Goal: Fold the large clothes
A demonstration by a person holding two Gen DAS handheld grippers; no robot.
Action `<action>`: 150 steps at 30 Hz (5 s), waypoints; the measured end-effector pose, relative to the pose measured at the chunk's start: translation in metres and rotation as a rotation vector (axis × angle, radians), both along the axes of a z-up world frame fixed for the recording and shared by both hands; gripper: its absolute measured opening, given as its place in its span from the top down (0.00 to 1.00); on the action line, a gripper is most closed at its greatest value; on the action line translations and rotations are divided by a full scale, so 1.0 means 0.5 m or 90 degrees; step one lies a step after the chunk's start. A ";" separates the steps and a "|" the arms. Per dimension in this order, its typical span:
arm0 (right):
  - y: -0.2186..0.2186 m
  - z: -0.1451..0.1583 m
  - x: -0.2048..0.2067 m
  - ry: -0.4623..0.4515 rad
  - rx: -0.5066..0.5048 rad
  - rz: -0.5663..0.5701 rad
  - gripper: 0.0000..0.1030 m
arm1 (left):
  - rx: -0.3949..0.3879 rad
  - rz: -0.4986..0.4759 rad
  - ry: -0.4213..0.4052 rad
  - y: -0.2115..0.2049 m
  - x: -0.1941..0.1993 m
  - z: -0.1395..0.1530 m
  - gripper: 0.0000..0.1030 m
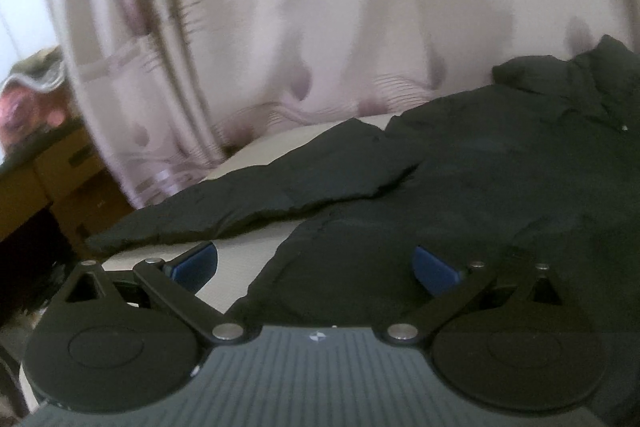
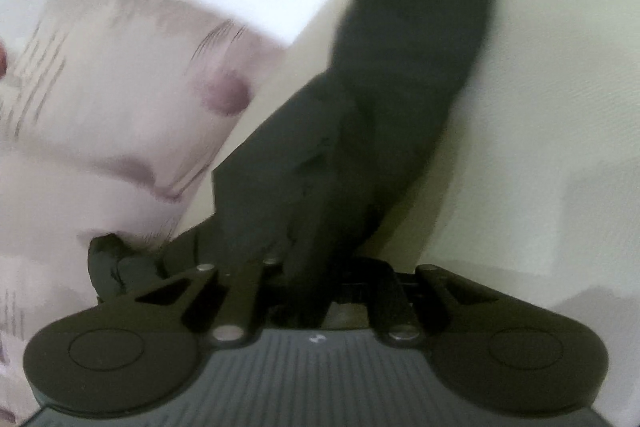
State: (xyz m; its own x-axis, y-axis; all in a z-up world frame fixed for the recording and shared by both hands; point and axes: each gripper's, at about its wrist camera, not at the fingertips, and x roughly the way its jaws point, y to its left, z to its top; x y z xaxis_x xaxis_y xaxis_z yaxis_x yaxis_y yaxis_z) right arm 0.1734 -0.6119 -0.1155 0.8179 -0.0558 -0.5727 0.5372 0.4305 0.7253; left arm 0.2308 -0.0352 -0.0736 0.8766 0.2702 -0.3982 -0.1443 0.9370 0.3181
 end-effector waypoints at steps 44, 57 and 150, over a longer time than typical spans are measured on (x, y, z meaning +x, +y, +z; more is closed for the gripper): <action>-0.318 -0.014 -0.353 -0.122 0.150 -0.254 0.91 | -0.086 -0.029 -0.079 0.057 -0.206 0.156 0.00; 0.199 0.367 -0.054 -0.307 -0.254 0.200 0.92 | -0.146 -0.026 -0.050 0.134 -0.277 0.155 0.00; 0.379 0.124 -0.341 -0.173 -0.222 0.413 0.19 | -0.203 -0.505 0.151 -0.382 0.095 0.129 0.80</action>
State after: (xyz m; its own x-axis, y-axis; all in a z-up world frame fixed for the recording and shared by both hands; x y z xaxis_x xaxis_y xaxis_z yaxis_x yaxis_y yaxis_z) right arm 0.0029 -0.4227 -0.0533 0.8573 0.3410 -0.3857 -0.0760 0.8248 0.5602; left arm 0.2784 -0.2264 -0.0093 0.6437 -0.5368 -0.5455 0.6220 0.7822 -0.0358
